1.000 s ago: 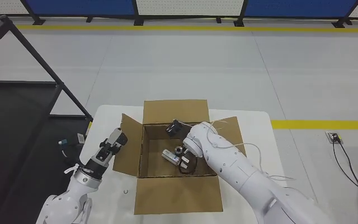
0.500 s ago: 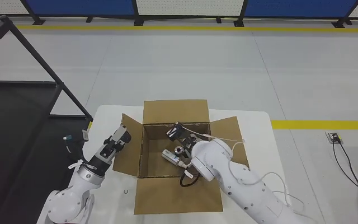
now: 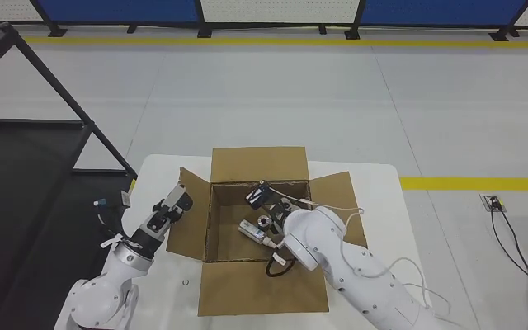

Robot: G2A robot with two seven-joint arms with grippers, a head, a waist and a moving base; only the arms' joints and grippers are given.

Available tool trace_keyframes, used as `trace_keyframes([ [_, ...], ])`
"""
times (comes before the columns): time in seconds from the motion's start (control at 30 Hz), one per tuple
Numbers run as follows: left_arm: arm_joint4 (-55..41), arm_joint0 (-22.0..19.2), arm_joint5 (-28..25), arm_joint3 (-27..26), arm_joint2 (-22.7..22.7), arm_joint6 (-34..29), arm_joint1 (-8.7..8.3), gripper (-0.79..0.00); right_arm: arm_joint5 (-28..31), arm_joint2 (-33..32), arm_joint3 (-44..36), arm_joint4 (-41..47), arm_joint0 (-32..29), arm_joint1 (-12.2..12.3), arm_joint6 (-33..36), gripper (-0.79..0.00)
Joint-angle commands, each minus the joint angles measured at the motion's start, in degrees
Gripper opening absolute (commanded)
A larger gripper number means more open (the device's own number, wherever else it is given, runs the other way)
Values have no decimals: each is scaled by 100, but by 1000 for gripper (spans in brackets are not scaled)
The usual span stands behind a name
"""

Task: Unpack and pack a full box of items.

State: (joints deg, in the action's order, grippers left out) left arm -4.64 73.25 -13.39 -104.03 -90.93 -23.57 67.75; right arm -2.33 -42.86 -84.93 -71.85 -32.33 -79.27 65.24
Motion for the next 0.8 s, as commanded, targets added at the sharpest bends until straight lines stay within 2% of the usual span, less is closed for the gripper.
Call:
trace_keyframes([
  [0.0,-29,13,-10,23,-17,-10,-3,0,58,-219,-106,96,-60,28,-91,-785],
  [0.17,-81,-47,-19,108,54,-93,-5,0,-112,-1002,-743,56,-418,179,-70,-785],
  [0.47,-27,-311,19,246,291,-253,-3,0,-503,-2896,-2408,-86,-1626,486,131,-785],
  [0.6,-17,-390,29,303,366,-297,-3,0,-617,-3669,-2616,-33,-1920,567,279,-785],
  [0.77,-1,-455,46,351,421,-319,-5,0,-572,-4311,-2463,142,-2084,634,380,-785],
])
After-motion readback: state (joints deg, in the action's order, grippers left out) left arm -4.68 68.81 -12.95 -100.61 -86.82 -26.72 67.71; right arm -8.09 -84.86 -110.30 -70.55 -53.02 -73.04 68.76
